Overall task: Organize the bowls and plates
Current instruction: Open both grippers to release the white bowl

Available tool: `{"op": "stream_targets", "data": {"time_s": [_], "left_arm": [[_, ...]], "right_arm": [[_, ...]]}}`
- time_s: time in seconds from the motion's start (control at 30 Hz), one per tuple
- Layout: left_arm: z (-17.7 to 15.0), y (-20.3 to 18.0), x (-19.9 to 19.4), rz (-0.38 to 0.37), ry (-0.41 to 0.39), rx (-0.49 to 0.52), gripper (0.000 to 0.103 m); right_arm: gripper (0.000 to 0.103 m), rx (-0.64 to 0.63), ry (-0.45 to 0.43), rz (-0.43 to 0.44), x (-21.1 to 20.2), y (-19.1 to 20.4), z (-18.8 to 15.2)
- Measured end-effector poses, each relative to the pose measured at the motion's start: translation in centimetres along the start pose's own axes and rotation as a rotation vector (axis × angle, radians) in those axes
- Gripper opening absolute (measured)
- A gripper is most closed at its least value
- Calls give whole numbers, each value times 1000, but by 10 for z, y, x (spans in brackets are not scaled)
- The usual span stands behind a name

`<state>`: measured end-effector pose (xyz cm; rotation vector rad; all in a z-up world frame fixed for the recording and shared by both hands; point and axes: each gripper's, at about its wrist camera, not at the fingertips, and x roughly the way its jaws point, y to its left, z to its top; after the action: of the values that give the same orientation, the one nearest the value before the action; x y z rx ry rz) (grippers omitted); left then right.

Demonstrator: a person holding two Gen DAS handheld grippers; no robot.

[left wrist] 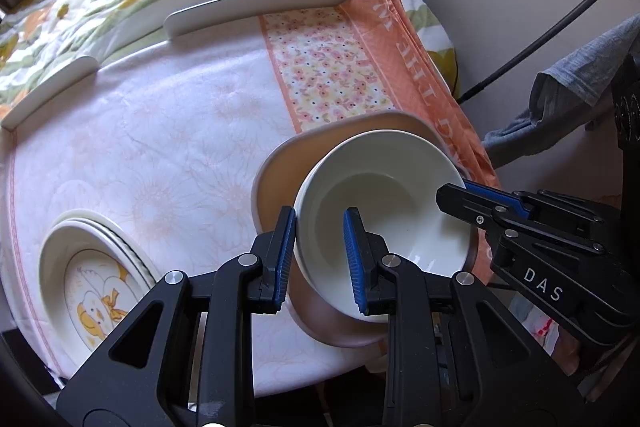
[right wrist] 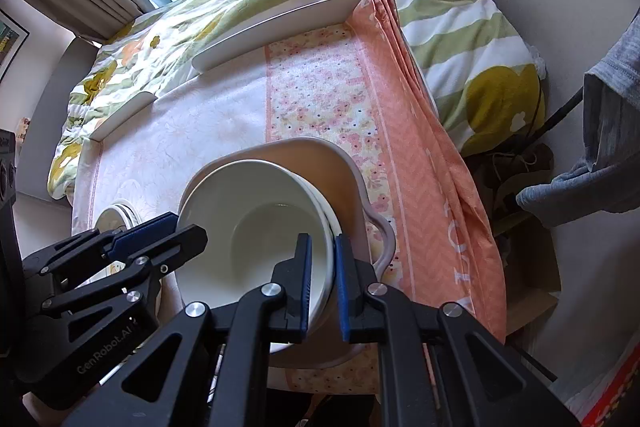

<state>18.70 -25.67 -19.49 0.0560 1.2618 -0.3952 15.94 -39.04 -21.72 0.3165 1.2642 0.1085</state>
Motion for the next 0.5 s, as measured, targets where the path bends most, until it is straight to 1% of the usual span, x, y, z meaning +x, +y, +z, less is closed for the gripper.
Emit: {"op": "stream_targets", "data": {"time_s": [0.07, 0.13, 0.23, 0.3, 0.33, 0.37, 0.4, 0.43, 0.47, 0.5], "left_arm": [[0, 1, -5, -9, -5, -7, 22], [2, 2, -18, -20, -40, -10, 22], [7, 3, -48, -7, -129, 5, 22], [10, 3, -66, 27, -171, 24, 23], [10, 3, -73, 41, -189, 32, 28], [9, 5, -82, 48, -212, 38, 36], [8, 7, -92, 48, -242, 44, 69], [6, 10, -99, 54, -273, 44, 90], [1, 13, -110, 71, -326, 43, 103], [-2, 16, -119, 84, -359, 49, 103]], "right_arm": [[11, 3, -6, 6, -2, 0, 0], [11, 2, -26, 14, -11, 0, 1], [11, -21, -59, 32, -30, 2, 5], [11, -61, -89, 47, -45, 7, 7], [11, -81, -104, 46, -51, 8, 7], [15, -113, -125, 33, -59, 11, 7], [31, -136, -138, 21, -64, 12, 6], [45, -161, -153, 12, -70, 14, 5], [80, -187, -171, 10, -77, 14, 3], [102, -214, -187, 11, -82, 15, 1]]}}
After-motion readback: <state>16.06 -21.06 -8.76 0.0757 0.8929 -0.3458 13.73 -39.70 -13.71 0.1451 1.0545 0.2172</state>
